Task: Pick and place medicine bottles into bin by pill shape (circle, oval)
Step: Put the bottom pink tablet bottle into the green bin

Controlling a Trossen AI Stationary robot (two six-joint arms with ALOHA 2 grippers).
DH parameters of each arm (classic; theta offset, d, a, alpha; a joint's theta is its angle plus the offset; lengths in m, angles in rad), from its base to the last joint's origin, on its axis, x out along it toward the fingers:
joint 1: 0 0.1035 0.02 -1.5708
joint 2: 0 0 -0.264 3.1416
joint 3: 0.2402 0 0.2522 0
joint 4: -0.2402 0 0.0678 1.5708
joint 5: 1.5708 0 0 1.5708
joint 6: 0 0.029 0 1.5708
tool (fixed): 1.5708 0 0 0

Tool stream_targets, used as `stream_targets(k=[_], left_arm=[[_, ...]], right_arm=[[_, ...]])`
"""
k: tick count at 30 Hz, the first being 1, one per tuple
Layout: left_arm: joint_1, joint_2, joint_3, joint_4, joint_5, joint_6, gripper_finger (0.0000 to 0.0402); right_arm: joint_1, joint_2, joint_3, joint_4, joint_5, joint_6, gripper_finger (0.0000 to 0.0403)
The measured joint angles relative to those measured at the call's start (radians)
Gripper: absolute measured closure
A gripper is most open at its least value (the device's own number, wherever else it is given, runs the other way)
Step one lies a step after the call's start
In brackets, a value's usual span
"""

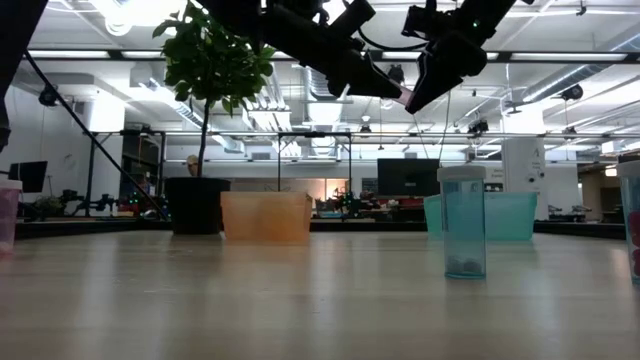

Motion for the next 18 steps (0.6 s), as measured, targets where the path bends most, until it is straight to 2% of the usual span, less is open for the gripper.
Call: stream_targets(k=[9,18], left_arm=[[0.000,0.000,0.000,-0.001,0.000,0.000,0.0294],[0.000,0.000,-0.002,-0.003,0.004,0.002,0.0218]], right_arm=[[0.000,0.000,0.000,-0.002,-0.004,-0.002,0.0298],[0.000,0.000,-0.023,0.004,0.006,0.021,0.0294]])
